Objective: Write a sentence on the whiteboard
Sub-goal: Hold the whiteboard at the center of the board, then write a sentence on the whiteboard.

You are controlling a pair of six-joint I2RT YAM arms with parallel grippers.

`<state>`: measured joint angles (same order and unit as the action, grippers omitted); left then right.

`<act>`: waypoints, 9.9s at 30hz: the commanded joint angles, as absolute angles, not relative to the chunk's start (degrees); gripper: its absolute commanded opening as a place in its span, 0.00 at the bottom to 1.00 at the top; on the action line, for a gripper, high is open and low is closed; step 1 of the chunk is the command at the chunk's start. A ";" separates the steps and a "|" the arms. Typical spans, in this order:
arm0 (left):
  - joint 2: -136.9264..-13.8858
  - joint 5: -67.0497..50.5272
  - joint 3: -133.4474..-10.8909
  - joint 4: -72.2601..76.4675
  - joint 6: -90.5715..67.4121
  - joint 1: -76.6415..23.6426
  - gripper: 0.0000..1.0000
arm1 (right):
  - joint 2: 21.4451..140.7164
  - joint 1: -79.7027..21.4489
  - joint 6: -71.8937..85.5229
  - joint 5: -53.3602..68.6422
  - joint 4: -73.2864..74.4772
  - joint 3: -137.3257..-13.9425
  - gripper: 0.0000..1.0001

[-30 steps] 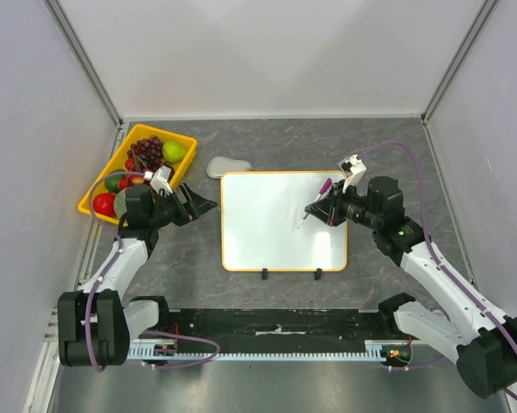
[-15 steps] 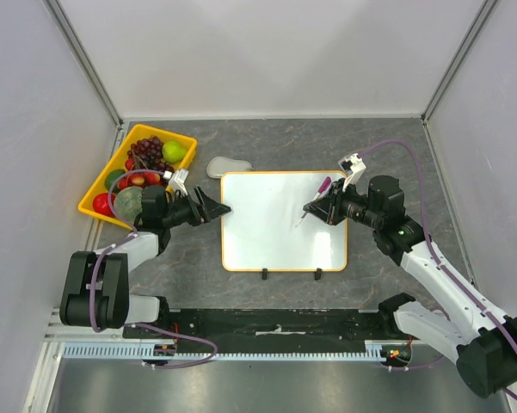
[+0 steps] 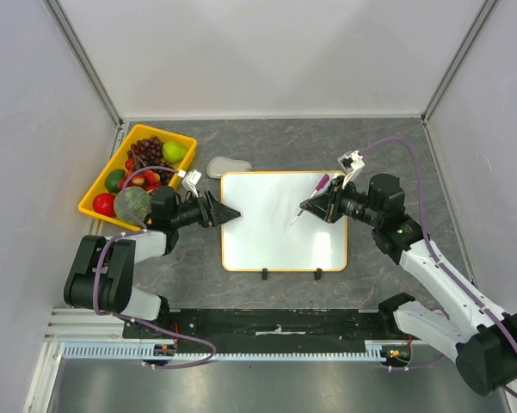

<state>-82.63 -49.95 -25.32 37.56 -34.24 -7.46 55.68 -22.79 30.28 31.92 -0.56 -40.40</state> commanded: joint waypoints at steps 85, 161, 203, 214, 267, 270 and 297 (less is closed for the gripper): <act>-77.43 -51.33 -16.35 42.80 -28.57 -14.33 0.02 | 68.99 -38.40 27.60 14.77 -13.27 -51.24 0.00; -79.98 -52.38 -17.93 42.45 -28.39 -14.85 0.02 | 80.25 -47.64 23.73 -8.35 -20.22 -53.09 0.00; -80.24 -52.47 -18.11 42.27 -28.30 -15.20 0.02 | 73.74 -48.08 21.88 -12.22 -16.44 -54.67 0.00; -79.98 -52.29 -18.02 42.10 -28.13 -15.12 0.02 | 73.65 -48.08 21.80 -14.32 -15.82 -54.58 0.00; -80.24 -52.47 -18.11 42.10 -28.21 -15.12 0.02 | 78.93 -47.99 22.24 -16.17 -16.61 -54.14 0.00; -80.33 -52.56 -18.11 42.10 -28.13 -15.03 0.02 | 78.75 -47.99 22.32 -15.73 -16.35 -53.44 0.00; -80.33 -52.38 -18.19 42.01 -28.12 -15.12 0.02 | 76.99 -47.99 21.80 -15.29 -12.66 -50.45 0.00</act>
<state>-79.59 -53.04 -17.85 43.40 -33.54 -14.13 78.04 -48.05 22.63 -13.61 -15.09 -51.70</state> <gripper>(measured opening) 0.279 0.166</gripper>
